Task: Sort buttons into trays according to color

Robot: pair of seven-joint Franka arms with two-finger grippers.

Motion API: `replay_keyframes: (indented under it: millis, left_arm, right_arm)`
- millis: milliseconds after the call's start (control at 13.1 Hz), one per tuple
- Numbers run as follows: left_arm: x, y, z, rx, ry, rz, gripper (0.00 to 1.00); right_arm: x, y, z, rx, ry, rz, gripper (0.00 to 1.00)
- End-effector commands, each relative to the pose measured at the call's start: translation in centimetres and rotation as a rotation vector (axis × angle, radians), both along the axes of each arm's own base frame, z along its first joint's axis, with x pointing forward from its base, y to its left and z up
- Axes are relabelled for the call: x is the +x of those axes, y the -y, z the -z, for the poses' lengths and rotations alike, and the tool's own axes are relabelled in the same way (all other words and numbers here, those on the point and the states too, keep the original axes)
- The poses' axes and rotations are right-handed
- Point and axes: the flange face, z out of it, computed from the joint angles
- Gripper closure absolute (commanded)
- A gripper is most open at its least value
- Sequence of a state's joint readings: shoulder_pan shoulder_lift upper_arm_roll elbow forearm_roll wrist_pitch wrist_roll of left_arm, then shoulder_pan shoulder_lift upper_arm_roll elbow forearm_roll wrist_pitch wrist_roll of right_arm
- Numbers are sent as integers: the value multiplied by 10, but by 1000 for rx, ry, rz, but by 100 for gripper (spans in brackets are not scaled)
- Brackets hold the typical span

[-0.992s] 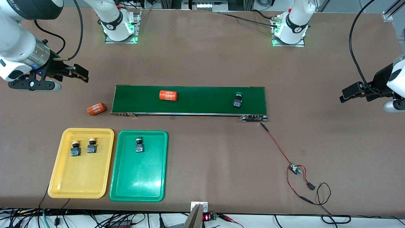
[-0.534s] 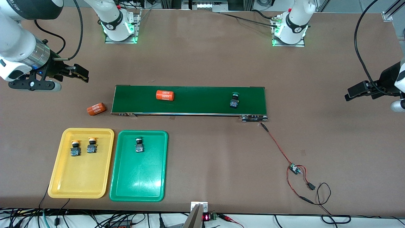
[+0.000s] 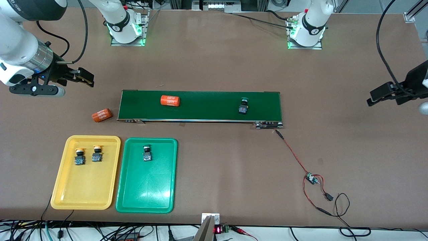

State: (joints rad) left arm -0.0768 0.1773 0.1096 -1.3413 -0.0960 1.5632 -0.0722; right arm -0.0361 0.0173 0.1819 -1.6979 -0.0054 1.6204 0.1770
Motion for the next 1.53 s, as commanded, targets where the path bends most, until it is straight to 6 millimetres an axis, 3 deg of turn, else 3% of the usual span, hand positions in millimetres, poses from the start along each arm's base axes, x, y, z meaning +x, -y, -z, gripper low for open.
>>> replay_keyframes:
  millis: [0,534,611,992,1450]
  left_arm:
    - [-5,-5,-11,21,-15,8,0]
    - [-9,4,-3,18,-62,60,0]
    - [-9,-8,-3,7,-60,57,0]
    - [-17,-12,3,-5,-83,43,0]
    - [-21,6,-2,61,-82,57,0]
  right_arm:
    - [-4,-1,-2,13,-9,8,0]
    - [-4,-1,-2,13,-7,8,0]
    - [-4,-1,-2,13,-7,8,0]
    - [-4,-1,-2,13,-7,8,0]
    - [-1,0,1,14,-6,8,0]
